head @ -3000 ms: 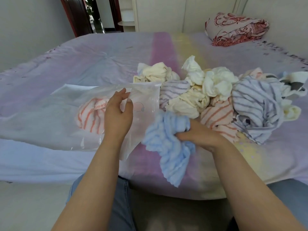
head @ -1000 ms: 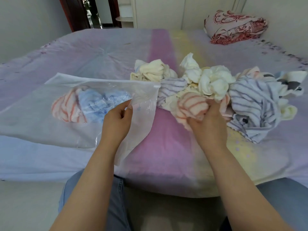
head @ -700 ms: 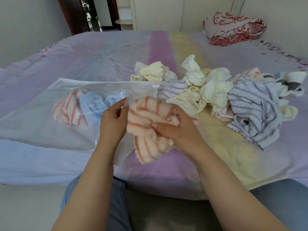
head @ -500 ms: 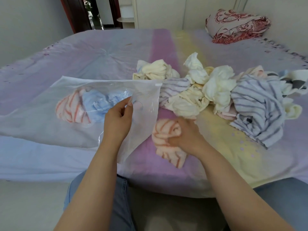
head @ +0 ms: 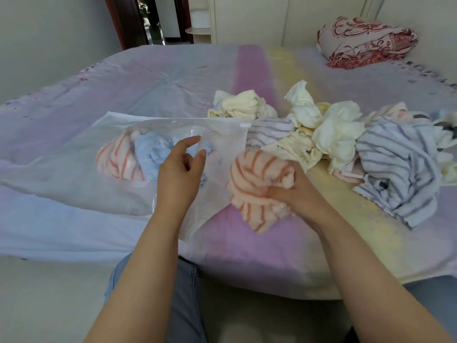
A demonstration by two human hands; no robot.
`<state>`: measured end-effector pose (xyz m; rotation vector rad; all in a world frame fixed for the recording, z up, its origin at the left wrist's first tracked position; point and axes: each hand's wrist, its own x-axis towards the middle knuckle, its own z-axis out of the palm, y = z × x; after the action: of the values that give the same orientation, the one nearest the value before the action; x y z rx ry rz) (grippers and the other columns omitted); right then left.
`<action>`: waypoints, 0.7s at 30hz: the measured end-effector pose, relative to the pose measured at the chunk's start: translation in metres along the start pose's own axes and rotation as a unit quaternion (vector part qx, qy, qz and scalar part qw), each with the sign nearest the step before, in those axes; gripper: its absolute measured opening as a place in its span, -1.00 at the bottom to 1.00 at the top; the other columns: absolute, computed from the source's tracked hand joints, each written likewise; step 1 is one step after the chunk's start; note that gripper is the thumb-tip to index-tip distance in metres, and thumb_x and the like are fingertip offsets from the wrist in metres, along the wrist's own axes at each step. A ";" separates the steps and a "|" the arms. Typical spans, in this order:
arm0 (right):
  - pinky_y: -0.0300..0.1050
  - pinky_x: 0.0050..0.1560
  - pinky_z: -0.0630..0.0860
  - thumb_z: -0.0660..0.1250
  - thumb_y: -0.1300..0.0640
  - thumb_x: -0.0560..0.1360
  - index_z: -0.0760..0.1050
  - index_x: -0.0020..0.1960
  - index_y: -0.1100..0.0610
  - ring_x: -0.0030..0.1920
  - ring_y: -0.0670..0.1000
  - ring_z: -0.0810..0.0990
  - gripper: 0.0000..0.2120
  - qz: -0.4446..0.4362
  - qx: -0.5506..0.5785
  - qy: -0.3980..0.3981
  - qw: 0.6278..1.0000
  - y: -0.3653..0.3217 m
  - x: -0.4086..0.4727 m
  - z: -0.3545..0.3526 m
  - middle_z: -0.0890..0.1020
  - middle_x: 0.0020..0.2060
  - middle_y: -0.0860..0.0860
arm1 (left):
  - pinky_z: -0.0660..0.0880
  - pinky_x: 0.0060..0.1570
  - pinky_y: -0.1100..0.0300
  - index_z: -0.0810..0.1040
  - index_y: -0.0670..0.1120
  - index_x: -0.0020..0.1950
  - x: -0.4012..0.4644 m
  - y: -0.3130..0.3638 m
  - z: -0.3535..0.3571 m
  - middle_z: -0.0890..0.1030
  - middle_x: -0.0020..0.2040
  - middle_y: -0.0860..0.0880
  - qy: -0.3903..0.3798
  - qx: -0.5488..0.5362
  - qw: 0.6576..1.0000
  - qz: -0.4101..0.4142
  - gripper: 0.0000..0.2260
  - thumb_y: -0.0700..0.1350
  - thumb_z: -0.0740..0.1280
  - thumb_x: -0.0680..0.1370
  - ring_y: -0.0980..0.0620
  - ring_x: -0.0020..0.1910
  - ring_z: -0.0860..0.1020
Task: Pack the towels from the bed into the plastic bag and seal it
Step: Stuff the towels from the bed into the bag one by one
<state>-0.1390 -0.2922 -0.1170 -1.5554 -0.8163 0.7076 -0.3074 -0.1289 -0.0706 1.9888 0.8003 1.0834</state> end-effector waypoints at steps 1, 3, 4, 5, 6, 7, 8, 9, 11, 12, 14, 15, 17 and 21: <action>0.09 0.11 0.59 0.59 0.03 0.28 0.40 0.30 0.20 0.17 0.07 0.61 -0.31 -0.012 -0.001 -0.003 1.000 -0.009 0.007 0.001 0.61 0.16 0.12 | 0.35 -0.36 0.47 0.52 0.05 0.27 -0.001 0.002 -0.002 0.33 -0.46 0.04 0.000 0.000 1.000 0.001 -0.75 -0.04 0.29 0.59 0.18 -0.49 0.36; 0.01 0.07 0.58 0.56 -0.03 0.28 0.36 0.25 0.16 0.11 0.01 0.61 -0.34 -0.015 -0.083 -0.021 0.996 -0.028 0.021 0.023 0.60 0.12 0.04 | 0.33 -0.37 0.49 0.56 0.07 0.25 -0.001 0.004 -0.005 0.34 -0.44 0.02 0.003 -0.008 1.000 -0.007 -0.76 -0.02 0.29 0.60 0.19 -0.50 0.35; 0.01 0.08 0.56 0.54 -0.07 0.28 0.30 0.23 0.10 0.10 0.01 0.59 -0.34 -0.013 -0.161 -0.023 0.987 -0.033 0.028 0.041 0.58 0.11 0.00 | 0.33 -0.37 0.49 0.57 0.07 0.25 -0.001 0.006 -0.006 0.33 -0.44 0.02 0.006 -0.018 1.000 -0.013 -0.76 -0.02 0.28 0.60 0.19 -0.51 0.34; 0.01 0.09 0.53 0.51 -0.13 0.29 0.26 0.22 0.05 0.09 0.04 0.57 -0.34 -0.013 -0.250 -0.012 0.968 -0.036 0.032 0.060 0.56 0.10 -0.01 | 0.32 -0.38 0.48 0.57 0.07 0.25 -0.001 0.007 -0.007 0.32 -0.44 0.03 0.009 -0.027 0.999 -0.017 -0.76 -0.01 0.28 0.60 0.19 -0.51 0.32; 0.03 0.12 0.49 0.47 -0.21 0.30 0.25 0.26 0.04 0.12 0.09 0.54 -0.31 -0.024 -0.336 -0.005 0.942 -0.034 0.035 0.078 0.55 0.14 0.02 | 0.31 -0.38 0.48 0.57 0.08 0.25 0.000 0.008 -0.008 0.31 -0.44 0.03 0.013 -0.032 0.999 -0.016 -0.76 -0.01 0.28 0.60 0.19 -0.51 0.31; 0.05 0.23 0.42 0.41 -0.30 0.32 0.23 0.35 0.05 0.22 0.14 0.48 -0.23 -0.031 -0.408 -0.016 0.912 -0.028 0.038 0.094 0.49 0.26 0.07 | 0.30 -0.38 0.48 0.57 0.07 0.26 0.000 0.009 -0.010 0.30 -0.44 0.03 0.016 -0.032 0.999 -0.012 -0.76 -0.01 0.28 0.60 0.18 -0.51 0.30; 0.08 0.36 0.29 0.35 -0.35 0.34 0.16 0.46 0.07 0.37 0.20 0.34 -0.14 -0.038 -0.456 -0.036 0.889 -0.022 0.039 0.108 0.34 0.42 0.12 | 0.29 -0.39 0.47 0.58 0.07 0.26 0.000 0.008 -0.013 0.29 -0.45 0.03 0.018 -0.028 0.999 -0.008 -0.76 -0.01 0.28 0.60 0.18 -0.52 0.29; 0.10 0.46 0.11 0.29 -0.37 0.38 0.04 0.53 0.06 0.49 0.23 0.14 -0.09 -0.035 -0.480 -0.053 0.875 -0.015 0.040 0.116 0.11 0.53 0.13 | 0.28 -0.40 0.47 0.58 0.07 0.25 0.000 0.007 -0.015 0.28 -0.46 0.04 0.018 -0.025 1.000 -0.004 -0.76 -0.01 0.27 0.60 0.17 -0.52 0.28; 0.11 0.51 -0.07 0.25 -0.40 0.38 -0.11 0.56 -0.03 0.54 0.21 -0.12 -0.05 -0.033 -0.468 -0.032 0.882 -0.013 0.035 0.116 -0.14 0.57 0.06 | 0.29 -0.40 0.43 0.59 0.09 0.25 0.001 0.000 -0.021 0.32 -0.46 -0.01 0.015 -0.015 1.000 -0.002 -0.76 0.00 0.27 0.60 0.16 -0.52 0.27; 0.09 0.50 -0.03 0.25 -0.42 0.36 -0.10 0.55 -0.06 0.54 0.18 -0.09 -0.05 -0.035 -0.450 -0.002 0.892 -0.016 0.031 0.111 -0.10 0.56 0.04 | 0.31 -0.39 0.41 0.59 0.10 0.24 0.001 -0.003 -0.024 0.35 -0.44 -0.07 0.014 -0.011 1.000 -0.002 -0.76 0.01 0.27 0.60 0.15 -0.50 0.28; 0.02 0.39 0.21 0.24 -0.36 0.41 -0.01 0.53 -0.11 0.45 0.15 0.19 -0.18 -0.033 -0.433 0.036 0.900 -0.018 0.024 0.099 0.12 0.48 0.06 | 0.35 -0.35 0.39 0.60 0.13 0.23 0.001 -0.008 -0.028 0.44 -0.35 -0.24 0.008 -0.012 1.000 -0.002 -0.77 0.02 0.27 0.60 0.15 -0.47 0.29; 0.00 0.31 0.32 0.23 -0.30 0.46 0.04 0.52 -0.13 0.37 0.14 0.33 -0.27 -0.019 -0.421 0.019 0.907 -0.018 0.021 0.094 0.21 0.42 0.06 | 0.37 -0.34 0.39 0.60 0.13 0.22 0.001 -0.009 -0.028 0.48 -0.32 -0.26 0.003 -0.016 1.000 -0.003 -0.77 0.02 0.28 0.60 0.16 -0.45 0.30; 0.01 0.24 0.43 0.18 -0.16 0.54 0.13 0.48 -0.13 0.28 0.12 0.45 -0.45 -0.007 -0.419 -0.061 0.906 -0.014 0.023 0.093 0.35 0.38 0.03 | 0.37 -0.33 0.40 0.59 0.12 0.23 0.001 -0.009 -0.027 0.46 -0.33 -0.23 -0.008 -0.030 1.000 -0.003 -0.77 0.01 0.28 0.60 0.16 -0.44 0.31; -0.11 0.19 0.40 0.17 0.03 0.54 0.34 0.36 -0.01 0.23 0.01 0.48 -0.61 -0.037 -0.439 -0.107 0.891 -0.011 0.051 0.127 0.52 0.24 -0.02 | 0.37 -0.32 0.42 0.58 0.11 0.23 0.000 -0.006 -0.022 0.42 -0.35 -0.12 -0.012 -0.088 0.996 -0.012 -0.78 -0.02 0.29 0.60 0.17 -0.43 0.31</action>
<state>-0.2140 -0.1774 -0.1223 -2.2489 -1.4871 0.4649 -0.3273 -0.1190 -0.0665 1.8369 0.6906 1.0768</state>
